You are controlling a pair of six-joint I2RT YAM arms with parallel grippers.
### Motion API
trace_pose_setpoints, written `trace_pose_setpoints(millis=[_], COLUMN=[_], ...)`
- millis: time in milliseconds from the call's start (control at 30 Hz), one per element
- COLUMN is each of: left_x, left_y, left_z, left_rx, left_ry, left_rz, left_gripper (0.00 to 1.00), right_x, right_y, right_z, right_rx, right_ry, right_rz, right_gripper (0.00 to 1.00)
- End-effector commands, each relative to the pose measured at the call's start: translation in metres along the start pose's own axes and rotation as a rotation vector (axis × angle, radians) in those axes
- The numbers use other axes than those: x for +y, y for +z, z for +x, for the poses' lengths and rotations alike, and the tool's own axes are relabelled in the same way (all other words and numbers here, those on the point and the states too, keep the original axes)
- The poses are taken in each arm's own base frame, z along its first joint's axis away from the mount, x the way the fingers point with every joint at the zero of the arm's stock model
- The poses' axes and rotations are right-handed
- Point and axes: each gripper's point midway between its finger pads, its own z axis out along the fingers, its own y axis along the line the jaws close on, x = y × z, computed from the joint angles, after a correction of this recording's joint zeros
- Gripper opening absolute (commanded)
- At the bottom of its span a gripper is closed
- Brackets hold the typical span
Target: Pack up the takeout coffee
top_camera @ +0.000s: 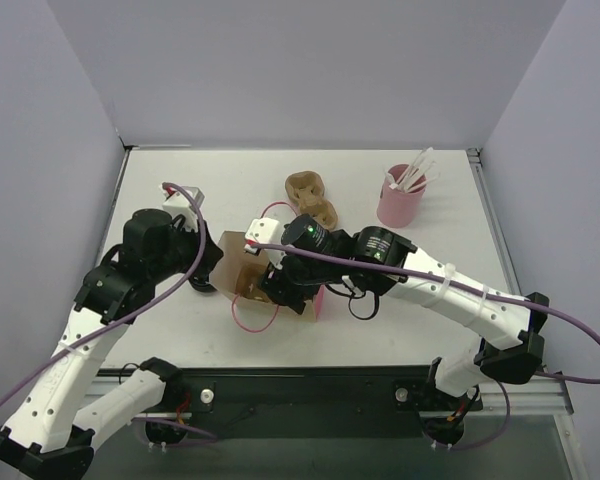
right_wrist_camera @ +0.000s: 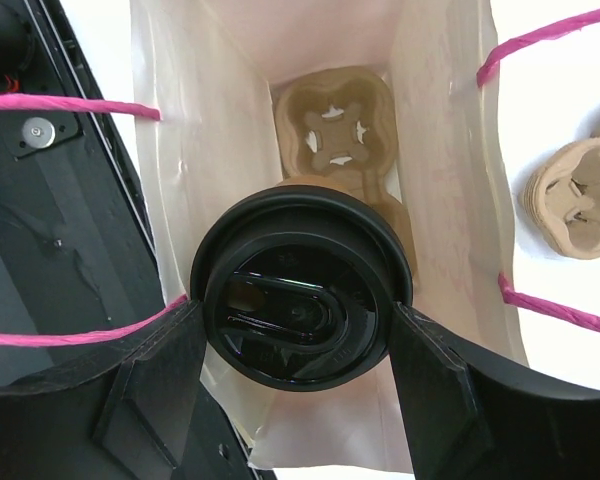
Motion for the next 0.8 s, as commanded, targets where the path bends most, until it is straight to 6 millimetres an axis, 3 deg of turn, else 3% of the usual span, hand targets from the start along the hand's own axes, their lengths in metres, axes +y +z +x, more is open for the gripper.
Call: trace_pose_setpoints(millis=[0,33,100,233,400,500,633,767], left_x=[-0.012,-0.013,-0.016,-0.029,-0.05,-0.056,-0.051,-0.048], left_y=[0.004,0.006,0.008,0.008,0.004,0.01,0.015,0.006], left_z=[-0.015,-0.016,-0.025,-0.051,-0.083,-0.074,-0.038,-0.013], left_rx=[-0.056,-0.058,-0.098,-0.216,-0.416,-0.413,-0.34,-0.334], left_ry=[0.028,0.034,0.056,0.101,0.146,0.148,0.149,0.16], left_rz=[0.067,0.072,0.09,0.152,0.271,0.319,0.341,0.369], left_gripper=[0.21,0.09,0.0,0.0,0.0,0.0,0.0,0.0], right_x=[-0.006,-0.008,-0.018,-0.035,-0.072,-0.079,-0.065,-0.043], right_y=[0.001,0.002,0.0,-0.005,-0.002,-0.008,-0.003,0.017], right_z=[0.007,0.006,0.0,-0.013,-0.018,-0.023,-0.006,0.024], right_rx=[0.035,0.034,0.027,0.008,0.021,0.005,0.031,0.053], right_ry=[-0.031,-0.037,-0.045,-0.08,-0.072,-0.089,-0.102,-0.141], right_rz=[0.058,0.067,0.12,0.179,0.267,0.267,0.205,0.151], right_gripper=[0.48,0.48,0.48,0.48,0.48,0.48,0.48,0.48])
